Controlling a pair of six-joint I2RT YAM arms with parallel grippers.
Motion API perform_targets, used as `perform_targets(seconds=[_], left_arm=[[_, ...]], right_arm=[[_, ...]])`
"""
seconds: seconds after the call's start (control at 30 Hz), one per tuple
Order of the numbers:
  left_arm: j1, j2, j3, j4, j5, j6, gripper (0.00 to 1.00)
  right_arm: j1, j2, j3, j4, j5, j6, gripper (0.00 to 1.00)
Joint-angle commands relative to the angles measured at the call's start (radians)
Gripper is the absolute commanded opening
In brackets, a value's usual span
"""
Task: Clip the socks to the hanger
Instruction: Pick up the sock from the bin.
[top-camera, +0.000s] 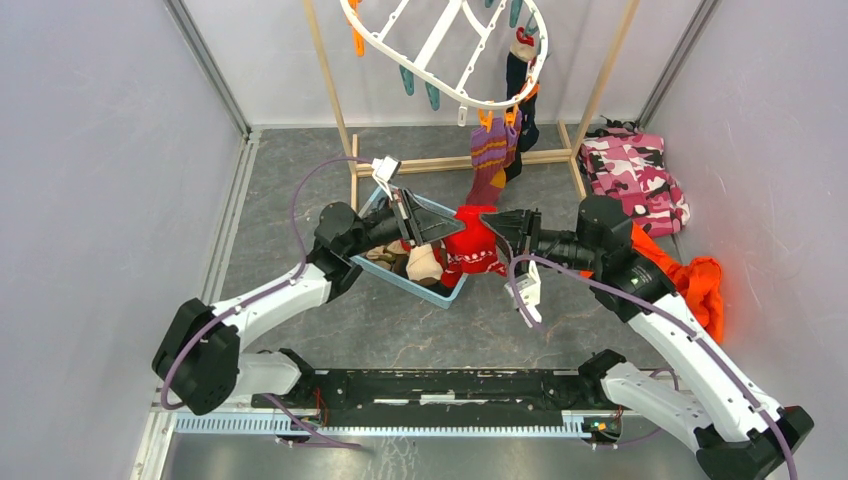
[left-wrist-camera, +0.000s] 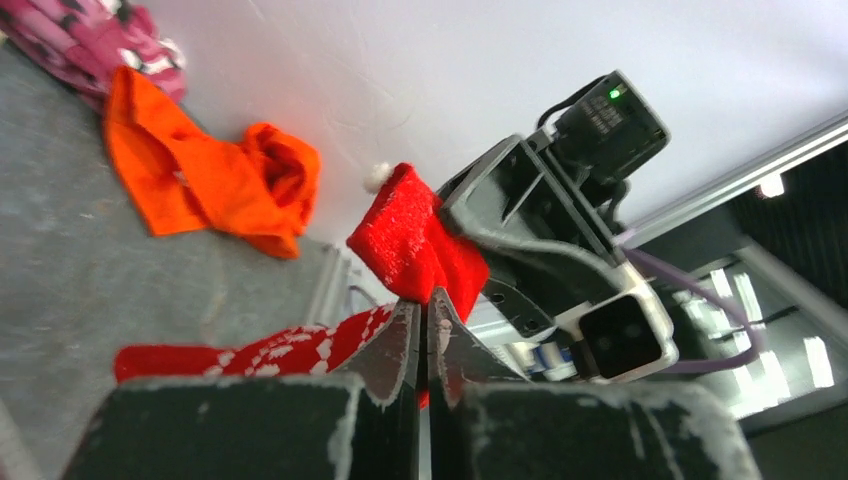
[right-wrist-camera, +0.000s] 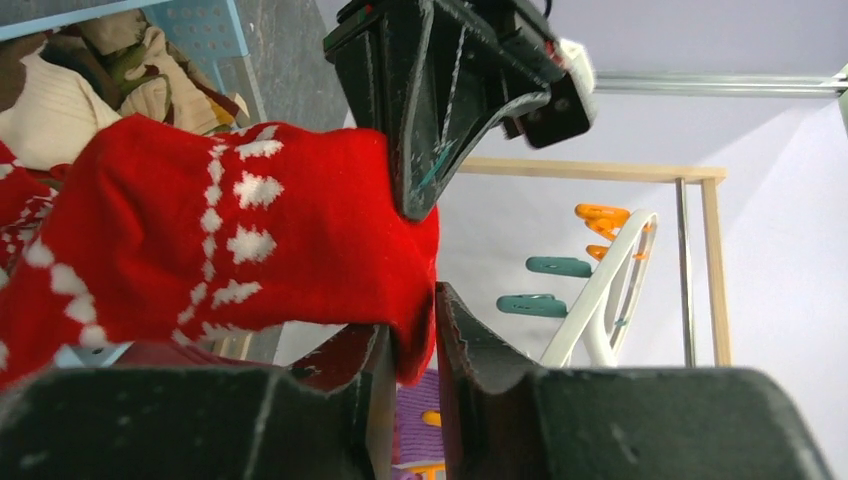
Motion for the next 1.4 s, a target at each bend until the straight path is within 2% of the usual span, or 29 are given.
perform_targets(seconds=[0.0,0.1,0.2,0.3,0.37,0.43,0.53,0.73,0.97,1.1,1.37], left_arm=[[-0.003,-0.099,0.036,-0.122,-0.015,0.319,0.02],[-0.004,-0.175,0.051,-0.296,-0.076,0.556,0.02],[-0.004,-0.244,0.059,-0.43,-0.16,0.783,0.02],[-0.006,-0.305,0.041,-0.471,-0.203,1.007,0.02],[-0.011,-0.337,0.03,-0.473,-0.197,1.123,0.02],[-0.019,-0.361,0.022,-0.475,-0.182,1.231,0.02],[-0.027,-0.38,0.03,-0.499,-0.139,1.348,0.02],[-0.042,-0.374,0.059,-0.529,-0.085,1.397,0.02],[-0.077,-0.363,0.054,-0.438,-0.061,1.324,0.02],[-0.083,-0.355,0.043,-0.38,-0.036,1.28,0.02],[-0.085,-0.337,0.022,-0.325,-0.031,1.22,0.02]], right_arm=[[0.005,-0.046,-0.029,0.026,0.044,0.126,0.32],[0.005,-0.069,-0.058,0.071,0.093,0.286,0.49],[-0.005,-0.095,-0.098,0.154,0.126,0.556,0.63],[-0.026,-0.093,-0.125,0.245,0.08,0.928,0.74],[-0.049,-0.061,-0.122,0.29,-0.016,1.16,0.77],[-0.067,-0.041,-0.159,0.447,-0.099,1.427,0.83],[-0.081,-0.026,-0.211,0.654,-0.071,1.772,0.96],[-0.084,0.039,-0.217,0.831,-0.074,2.019,0.98],[-0.047,0.091,-0.217,0.885,-0.057,2.078,0.91],[-0.038,0.102,-0.223,0.926,-0.041,2.093,0.8],[-0.039,0.098,-0.216,0.971,-0.07,2.071,0.24]])
